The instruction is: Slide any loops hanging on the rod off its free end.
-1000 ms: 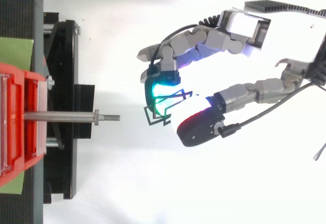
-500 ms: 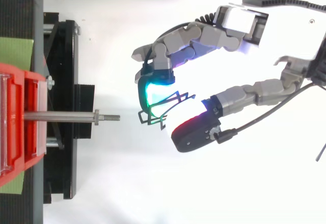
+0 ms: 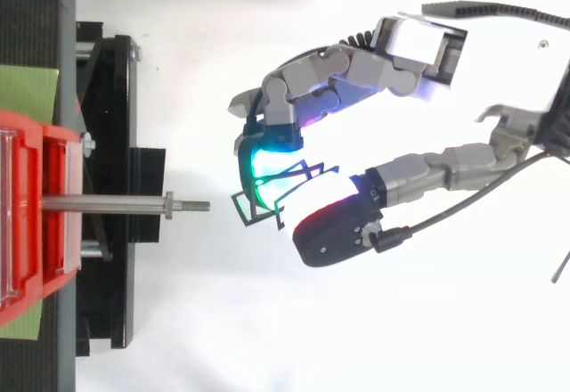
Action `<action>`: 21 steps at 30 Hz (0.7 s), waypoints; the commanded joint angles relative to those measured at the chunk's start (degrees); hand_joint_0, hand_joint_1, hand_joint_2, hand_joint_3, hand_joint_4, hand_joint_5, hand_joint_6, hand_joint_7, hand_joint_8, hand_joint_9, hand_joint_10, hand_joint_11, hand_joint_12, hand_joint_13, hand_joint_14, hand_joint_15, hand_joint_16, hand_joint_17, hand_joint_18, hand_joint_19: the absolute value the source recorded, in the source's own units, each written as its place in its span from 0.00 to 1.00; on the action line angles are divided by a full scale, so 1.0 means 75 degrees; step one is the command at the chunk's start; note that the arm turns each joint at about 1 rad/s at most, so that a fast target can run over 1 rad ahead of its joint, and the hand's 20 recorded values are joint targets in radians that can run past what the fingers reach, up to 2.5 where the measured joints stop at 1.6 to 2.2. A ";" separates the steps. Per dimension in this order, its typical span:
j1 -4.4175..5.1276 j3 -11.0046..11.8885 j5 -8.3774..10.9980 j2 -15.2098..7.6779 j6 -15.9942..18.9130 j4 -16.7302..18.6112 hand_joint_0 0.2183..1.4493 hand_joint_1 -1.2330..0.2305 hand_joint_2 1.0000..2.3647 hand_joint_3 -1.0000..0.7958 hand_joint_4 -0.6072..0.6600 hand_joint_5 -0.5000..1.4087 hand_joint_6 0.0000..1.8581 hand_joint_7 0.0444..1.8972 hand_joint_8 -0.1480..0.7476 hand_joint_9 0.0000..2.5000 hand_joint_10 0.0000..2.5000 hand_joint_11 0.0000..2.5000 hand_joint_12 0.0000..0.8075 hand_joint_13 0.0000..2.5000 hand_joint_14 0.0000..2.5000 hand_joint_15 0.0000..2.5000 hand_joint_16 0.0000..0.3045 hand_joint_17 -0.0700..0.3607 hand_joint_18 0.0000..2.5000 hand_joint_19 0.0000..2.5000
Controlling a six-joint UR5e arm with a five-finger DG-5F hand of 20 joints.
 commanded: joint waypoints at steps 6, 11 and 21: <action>0.0011 0.0038 0.0058 0.0000 0.0201 0.0017 0.35 0.34 0.02 0.45 0.57 0.16 0.44 0.58 0.48 0.29 0.00 0.11 0.40 0.21 0.00 0.00 0.15 0.41 0.26 0.16; 0.0011 0.0038 0.0058 0.0000 0.0330 0.0017 0.36 0.30 0.01 0.34 0.56 0.16 0.44 0.57 0.47 0.29 0.00 0.11 0.40 0.22 0.00 0.00 0.15 0.40 0.26 0.15; 0.0022 0.0038 0.0117 0.0000 0.0635 0.0017 0.36 0.32 0.00 0.30 0.56 0.16 0.43 0.59 0.47 0.29 0.00 0.10 0.40 0.22 0.00 0.00 0.15 0.40 0.26 0.16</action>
